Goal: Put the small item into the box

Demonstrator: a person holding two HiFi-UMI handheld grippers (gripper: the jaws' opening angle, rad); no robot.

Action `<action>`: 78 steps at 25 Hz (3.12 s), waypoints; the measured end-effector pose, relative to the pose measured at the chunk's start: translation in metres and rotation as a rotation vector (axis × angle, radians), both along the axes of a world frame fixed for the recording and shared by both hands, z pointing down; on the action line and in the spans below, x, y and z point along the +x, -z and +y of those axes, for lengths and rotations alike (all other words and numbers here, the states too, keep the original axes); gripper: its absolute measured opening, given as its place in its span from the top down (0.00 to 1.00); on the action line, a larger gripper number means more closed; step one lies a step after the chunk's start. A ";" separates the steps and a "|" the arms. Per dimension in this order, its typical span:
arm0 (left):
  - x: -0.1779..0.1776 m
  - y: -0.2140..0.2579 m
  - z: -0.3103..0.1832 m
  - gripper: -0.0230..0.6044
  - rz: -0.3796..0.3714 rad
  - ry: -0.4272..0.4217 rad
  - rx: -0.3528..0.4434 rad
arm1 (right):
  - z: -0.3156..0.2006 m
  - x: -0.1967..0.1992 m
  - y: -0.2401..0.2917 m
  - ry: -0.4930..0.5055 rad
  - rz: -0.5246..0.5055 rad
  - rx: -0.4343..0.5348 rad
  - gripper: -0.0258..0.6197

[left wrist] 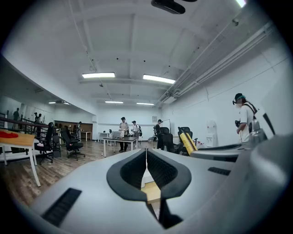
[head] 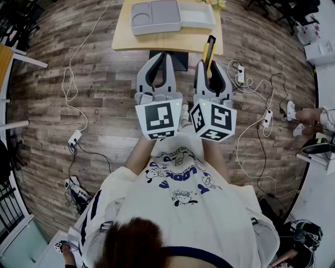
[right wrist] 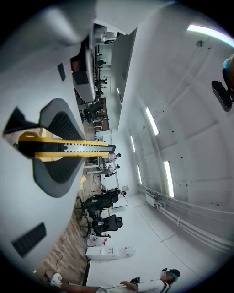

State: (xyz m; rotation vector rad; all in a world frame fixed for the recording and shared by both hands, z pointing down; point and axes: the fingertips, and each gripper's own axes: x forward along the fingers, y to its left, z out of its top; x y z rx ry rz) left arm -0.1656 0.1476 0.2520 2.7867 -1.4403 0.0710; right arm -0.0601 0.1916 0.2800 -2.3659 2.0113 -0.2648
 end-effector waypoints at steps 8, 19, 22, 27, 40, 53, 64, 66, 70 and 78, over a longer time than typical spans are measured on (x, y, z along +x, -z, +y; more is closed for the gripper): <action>0.006 0.000 0.003 0.93 -0.002 -0.009 0.005 | 0.002 0.004 -0.001 -0.002 0.002 0.001 0.76; 0.026 -0.007 -0.006 0.93 -0.020 0.004 -0.006 | -0.007 0.026 -0.009 -0.003 -0.031 -0.005 0.76; 0.038 -0.011 -0.013 0.93 -0.027 0.017 -0.010 | -0.015 0.039 -0.013 0.010 -0.037 -0.011 0.76; 0.060 -0.009 -0.033 0.93 -0.034 0.048 -0.009 | -0.039 0.063 -0.012 0.045 -0.042 -0.013 0.76; 0.117 -0.011 -0.062 0.93 -0.037 0.142 -0.010 | -0.080 0.118 -0.014 0.163 -0.044 -0.022 0.76; 0.142 -0.029 -0.094 0.93 -0.064 0.149 -0.056 | -0.114 0.140 -0.032 0.185 -0.076 -0.066 0.76; 0.153 -0.038 -0.150 0.93 -0.059 0.149 -0.075 | -0.169 0.151 -0.040 0.187 -0.072 -0.087 0.76; 0.156 -0.039 -0.163 0.93 -0.058 0.146 -0.080 | -0.181 0.153 -0.041 0.186 -0.072 -0.090 0.76; 0.161 -0.040 -0.188 0.93 -0.056 0.134 -0.086 | -0.206 0.158 -0.042 0.178 -0.070 -0.095 0.76; 0.175 -0.046 -0.240 0.93 -0.062 0.101 -0.109 | -0.256 0.170 -0.045 0.159 -0.070 -0.118 0.76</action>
